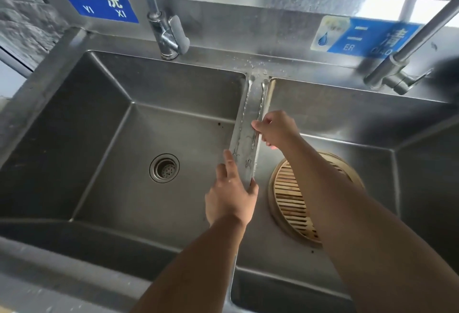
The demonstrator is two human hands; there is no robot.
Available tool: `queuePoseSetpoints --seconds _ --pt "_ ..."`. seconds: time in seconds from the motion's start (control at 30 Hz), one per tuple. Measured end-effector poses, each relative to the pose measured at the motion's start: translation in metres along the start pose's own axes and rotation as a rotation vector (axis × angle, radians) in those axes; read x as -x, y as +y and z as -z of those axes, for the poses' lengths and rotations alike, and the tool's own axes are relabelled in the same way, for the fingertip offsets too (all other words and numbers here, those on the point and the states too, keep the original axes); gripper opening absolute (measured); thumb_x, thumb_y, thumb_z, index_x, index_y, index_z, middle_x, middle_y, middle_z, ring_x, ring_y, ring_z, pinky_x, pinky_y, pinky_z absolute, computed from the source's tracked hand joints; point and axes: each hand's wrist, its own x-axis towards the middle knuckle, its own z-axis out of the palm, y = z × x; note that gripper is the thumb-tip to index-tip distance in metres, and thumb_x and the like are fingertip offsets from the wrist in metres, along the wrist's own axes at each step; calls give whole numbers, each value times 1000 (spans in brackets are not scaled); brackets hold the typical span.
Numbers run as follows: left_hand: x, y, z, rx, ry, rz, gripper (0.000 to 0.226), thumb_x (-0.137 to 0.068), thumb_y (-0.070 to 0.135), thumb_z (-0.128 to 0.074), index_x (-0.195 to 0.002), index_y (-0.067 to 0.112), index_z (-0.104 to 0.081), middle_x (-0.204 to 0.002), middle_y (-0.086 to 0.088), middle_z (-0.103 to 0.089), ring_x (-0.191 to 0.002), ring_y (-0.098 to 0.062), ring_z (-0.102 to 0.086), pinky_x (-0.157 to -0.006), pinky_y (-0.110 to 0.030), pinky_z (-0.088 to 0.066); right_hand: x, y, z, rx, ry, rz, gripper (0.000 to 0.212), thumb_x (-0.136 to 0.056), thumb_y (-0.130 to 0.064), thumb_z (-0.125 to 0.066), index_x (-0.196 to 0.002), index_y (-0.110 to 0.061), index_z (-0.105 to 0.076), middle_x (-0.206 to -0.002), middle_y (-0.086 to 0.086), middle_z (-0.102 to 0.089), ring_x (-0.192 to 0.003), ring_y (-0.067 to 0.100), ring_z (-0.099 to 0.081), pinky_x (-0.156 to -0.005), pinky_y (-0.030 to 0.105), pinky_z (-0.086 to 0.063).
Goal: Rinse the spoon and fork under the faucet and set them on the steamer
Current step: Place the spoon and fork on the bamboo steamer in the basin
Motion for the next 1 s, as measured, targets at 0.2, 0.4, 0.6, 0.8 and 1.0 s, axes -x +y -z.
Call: queuePoseSetpoints --seconds 0.2,0.4,0.6,0.8,1.0 --pt "0 1 -4 -40 30 1 83 -81 61 -41 -151 26 -11 -128 1 -51 -83 -32 -69 -65 -39 -52 -1 -2 5 30 -3 35 25 -87 -29 -62 -68 -13 -62 -79 14 -73 -77 34 -71 -79 44 -60" --pt "1 0 -5 -85 74 -18 81 -80 62 -38 -149 26 -15 -122 1 -56 -82 -31 -69 -62 -35 -45 -4 4 6 19 -16 74 24 -86 -24 -58 -79 -3 -68 -81 18 -73 -76 36 -70 -75 44 -61" --pt "1 0 -3 -65 57 -16 77 -79 62 -39 -144 28 -17 -121 -1 -56 -83 -36 -68 -69 -43 -52 -8 28 16 -158 67 129 27 -91 -15 -55 -73 0 -67 -58 6 -68 -35 2 -56 -39 20 -46" --pt "-1 3 -1 -35 30 1 67 -81 59 -49 -136 27 -29 -117 -3 -58 -85 -38 -66 -72 -50 -57 10 97 36 2 126 131 28 -94 -22 -54 -74 -7 -64 -67 7 -70 -59 25 -69 -57 38 -59" --pt "-2 0 -3 -25 59 -3 65 -80 59 -50 -134 28 -30 -113 -1 -60 -84 -38 -66 -70 -49 -56 26 202 21 251 20 42 25 -100 -19 -49 -79 -13 -62 -72 2 -64 -62 12 -63 -55 24 -52"
